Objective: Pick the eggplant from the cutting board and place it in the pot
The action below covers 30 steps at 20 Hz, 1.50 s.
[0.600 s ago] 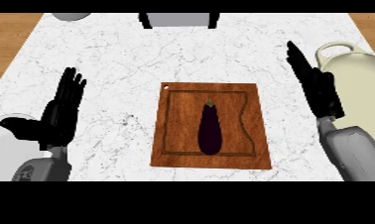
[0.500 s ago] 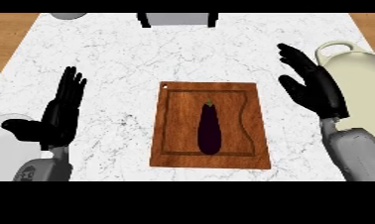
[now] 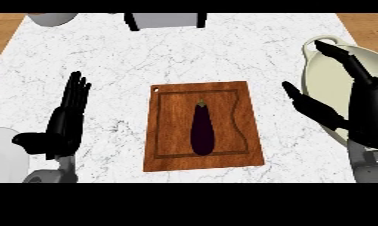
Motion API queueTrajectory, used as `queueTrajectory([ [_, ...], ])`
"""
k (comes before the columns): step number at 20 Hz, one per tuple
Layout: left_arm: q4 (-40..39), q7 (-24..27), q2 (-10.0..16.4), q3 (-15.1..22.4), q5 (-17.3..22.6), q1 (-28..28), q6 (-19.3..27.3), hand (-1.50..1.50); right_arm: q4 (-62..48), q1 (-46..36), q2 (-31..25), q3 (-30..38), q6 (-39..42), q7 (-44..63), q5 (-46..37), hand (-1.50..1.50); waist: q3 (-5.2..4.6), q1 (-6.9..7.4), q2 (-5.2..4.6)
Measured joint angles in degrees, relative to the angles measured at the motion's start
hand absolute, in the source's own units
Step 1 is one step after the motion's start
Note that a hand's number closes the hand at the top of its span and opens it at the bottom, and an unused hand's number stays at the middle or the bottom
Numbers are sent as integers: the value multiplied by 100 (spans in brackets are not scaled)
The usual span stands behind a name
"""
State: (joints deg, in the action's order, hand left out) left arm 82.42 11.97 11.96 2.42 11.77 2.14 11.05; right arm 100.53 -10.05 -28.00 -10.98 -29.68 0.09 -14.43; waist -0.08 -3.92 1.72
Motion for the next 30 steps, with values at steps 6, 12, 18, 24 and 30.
queueTrajectory([
  [6,365,-138,-171,329,-285,-122,213,0,1415,1151,631,-1205,-975,-43,-1728,-150,-2,155,-71],
  [12,581,-282,-213,440,-354,-206,253,0,2071,2033,807,-2016,-364,1232,-3621,-150,-20,228,-103],
  [18,696,-275,-236,541,-425,-271,249,0,2079,2362,880,-2545,1255,2730,-4716,-150,-34,330,-139],
  [24,696,-392,-325,627,-509,-120,295,0,1941,1657,1858,-3052,3077,4424,-5494,-150,-18,424,-169],
  [30,752,-502,-343,550,-544,-79,266,0,1305,588,2570,-3206,3851,5478,-5321,-150,-1,436,-174],
])
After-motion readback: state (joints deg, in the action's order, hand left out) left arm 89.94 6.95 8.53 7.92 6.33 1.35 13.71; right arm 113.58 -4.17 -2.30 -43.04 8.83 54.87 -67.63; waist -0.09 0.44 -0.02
